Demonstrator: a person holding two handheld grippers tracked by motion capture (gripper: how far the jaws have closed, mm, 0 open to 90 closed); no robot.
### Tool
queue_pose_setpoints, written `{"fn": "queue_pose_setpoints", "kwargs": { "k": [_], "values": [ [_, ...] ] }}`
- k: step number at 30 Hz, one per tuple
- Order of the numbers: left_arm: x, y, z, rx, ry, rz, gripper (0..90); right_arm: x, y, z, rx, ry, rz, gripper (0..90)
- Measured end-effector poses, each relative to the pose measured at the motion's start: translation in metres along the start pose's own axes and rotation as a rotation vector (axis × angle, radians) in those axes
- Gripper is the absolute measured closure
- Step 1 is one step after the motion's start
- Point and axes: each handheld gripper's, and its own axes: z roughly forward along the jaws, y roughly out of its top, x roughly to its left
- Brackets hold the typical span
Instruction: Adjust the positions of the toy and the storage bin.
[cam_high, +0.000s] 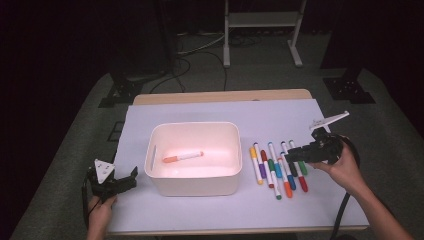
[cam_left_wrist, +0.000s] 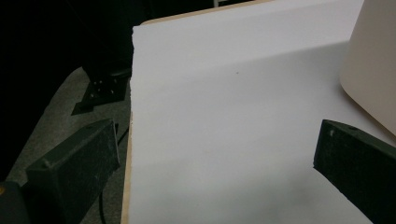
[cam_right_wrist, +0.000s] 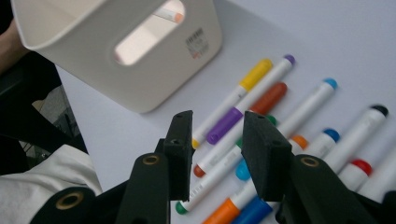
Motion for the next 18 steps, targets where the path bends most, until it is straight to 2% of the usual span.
{"fn": "queue_pose_setpoints", "kwargs": {
  "k": [11,18],
  "values": [
    [0.0,0.0,0.0,0.0,0.002,0.001,0.0,-0.032,-0.042,0.002,0.009,-0.107,0.095,62.8],
    [0.0,0.0,0.0,0.0,0.002,0.002,0.0,-0.051,-0.047,0.011,0.016,-0.198,0.122,63.5]
  ]
}}
